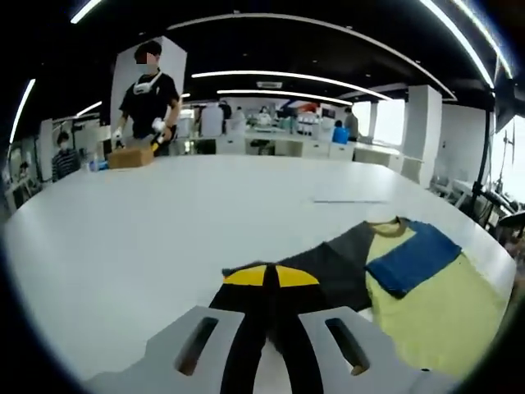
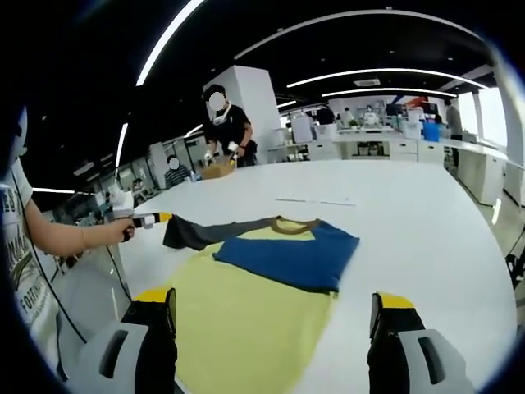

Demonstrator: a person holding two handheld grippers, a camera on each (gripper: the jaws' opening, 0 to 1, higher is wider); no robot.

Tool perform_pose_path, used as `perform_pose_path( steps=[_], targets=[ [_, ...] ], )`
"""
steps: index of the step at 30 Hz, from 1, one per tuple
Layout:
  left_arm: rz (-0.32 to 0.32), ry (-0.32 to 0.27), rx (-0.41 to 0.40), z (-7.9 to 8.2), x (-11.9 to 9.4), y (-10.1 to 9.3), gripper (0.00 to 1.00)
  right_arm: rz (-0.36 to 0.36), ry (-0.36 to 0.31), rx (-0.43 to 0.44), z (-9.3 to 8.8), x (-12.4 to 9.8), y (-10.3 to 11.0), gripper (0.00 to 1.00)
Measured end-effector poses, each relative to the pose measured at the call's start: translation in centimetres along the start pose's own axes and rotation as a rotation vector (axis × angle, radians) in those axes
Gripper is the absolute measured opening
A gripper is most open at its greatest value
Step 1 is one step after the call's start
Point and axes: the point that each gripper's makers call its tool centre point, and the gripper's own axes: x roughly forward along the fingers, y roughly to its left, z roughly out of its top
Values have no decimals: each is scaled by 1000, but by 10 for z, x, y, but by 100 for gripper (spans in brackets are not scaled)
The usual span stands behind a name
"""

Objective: Fold the garment on the visible template until the final outline fits inside the template.

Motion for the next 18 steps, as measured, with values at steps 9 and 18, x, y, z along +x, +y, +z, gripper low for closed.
perform_pose_path(
  steps=[9,18],
  targets=[
    [-132,-30,27,18,20,-53,0,-3,4,0,-2,-4,0,98],
    [-296,-6,84,14,38,-116,0,-5,1,1,-2,-5,0,98]
  ],
)
